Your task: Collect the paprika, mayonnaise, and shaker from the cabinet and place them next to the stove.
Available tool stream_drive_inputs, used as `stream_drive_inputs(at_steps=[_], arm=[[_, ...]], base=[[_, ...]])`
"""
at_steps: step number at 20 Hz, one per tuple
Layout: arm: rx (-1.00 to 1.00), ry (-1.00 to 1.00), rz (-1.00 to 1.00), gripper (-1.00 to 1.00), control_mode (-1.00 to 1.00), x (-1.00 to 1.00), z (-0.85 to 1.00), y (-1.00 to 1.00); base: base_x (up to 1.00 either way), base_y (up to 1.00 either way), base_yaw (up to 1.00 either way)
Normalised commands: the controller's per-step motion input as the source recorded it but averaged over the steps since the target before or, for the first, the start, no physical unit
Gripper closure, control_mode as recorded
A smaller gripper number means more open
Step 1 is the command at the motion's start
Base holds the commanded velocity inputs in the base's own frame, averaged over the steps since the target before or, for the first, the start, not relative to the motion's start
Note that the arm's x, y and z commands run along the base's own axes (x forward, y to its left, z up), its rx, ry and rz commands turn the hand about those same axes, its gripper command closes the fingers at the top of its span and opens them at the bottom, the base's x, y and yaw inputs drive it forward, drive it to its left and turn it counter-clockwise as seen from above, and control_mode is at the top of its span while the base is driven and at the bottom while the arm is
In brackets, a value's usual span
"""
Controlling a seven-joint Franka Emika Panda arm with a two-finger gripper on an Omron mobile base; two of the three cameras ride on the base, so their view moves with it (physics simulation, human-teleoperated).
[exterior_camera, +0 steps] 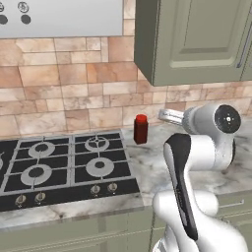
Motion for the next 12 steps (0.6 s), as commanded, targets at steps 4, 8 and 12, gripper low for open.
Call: stream_drive_inputs(at_steps=[4,8,12], arm=[[-0.07,0.13,-0.22,-1.00,-1.00,-0.83,0.00,-0.02],[-0.08,0.10,-0.13,-1.00,-1.00,-0.84,-0.08,-0.17],[-0.05,0.09,0.00,-1.00,-1.00,-0.50,-0.08,-0.17]], base=[[0.00,0.00,0.00],[0.00,0.00,0.00],[0.00,0.00,0.00]])
